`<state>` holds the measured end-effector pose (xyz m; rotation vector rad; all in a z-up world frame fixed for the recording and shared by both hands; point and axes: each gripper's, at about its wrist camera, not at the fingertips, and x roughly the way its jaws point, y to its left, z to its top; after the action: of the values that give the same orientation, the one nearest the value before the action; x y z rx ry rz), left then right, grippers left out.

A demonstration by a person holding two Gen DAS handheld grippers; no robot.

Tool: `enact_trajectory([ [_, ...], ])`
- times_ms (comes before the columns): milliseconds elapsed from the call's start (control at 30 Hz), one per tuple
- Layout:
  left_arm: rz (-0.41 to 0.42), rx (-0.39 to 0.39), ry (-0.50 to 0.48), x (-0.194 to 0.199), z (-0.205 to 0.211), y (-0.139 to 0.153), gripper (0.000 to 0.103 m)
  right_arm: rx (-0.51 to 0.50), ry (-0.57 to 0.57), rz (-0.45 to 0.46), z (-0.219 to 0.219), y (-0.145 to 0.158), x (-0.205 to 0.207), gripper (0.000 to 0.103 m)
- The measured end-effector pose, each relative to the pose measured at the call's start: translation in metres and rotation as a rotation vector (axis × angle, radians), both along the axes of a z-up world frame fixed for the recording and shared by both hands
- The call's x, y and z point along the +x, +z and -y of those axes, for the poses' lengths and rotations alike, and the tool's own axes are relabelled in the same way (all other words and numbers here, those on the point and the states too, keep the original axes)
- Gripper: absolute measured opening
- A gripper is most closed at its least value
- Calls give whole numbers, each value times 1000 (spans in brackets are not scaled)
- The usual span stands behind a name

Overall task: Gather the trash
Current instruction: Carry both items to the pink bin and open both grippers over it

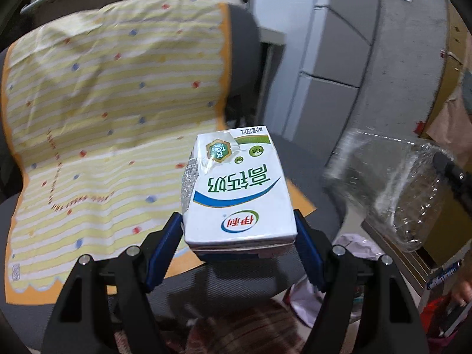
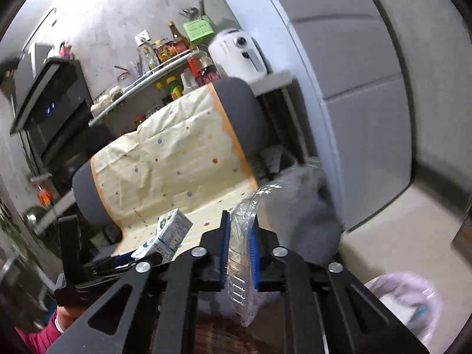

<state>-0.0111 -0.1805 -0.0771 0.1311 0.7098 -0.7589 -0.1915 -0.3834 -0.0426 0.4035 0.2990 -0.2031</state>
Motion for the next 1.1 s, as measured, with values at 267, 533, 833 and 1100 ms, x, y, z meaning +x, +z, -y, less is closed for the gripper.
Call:
enact_trajectory([
  [267,54,-70,-179,-36,46,18,71,-35,-133,-194,14,-6,-40,10],
  [533,27,-36,-278,-50,72,2,72,168,-244,-328,65,-79,-56,21],
  [833,19,22,-282,-58,84,-8,72,232,-266,-405,102,-122,-57,70],
  [1100,31,52,-273,-63,87,-12,72,324,-235,-536,106,-138,-41,73],
])
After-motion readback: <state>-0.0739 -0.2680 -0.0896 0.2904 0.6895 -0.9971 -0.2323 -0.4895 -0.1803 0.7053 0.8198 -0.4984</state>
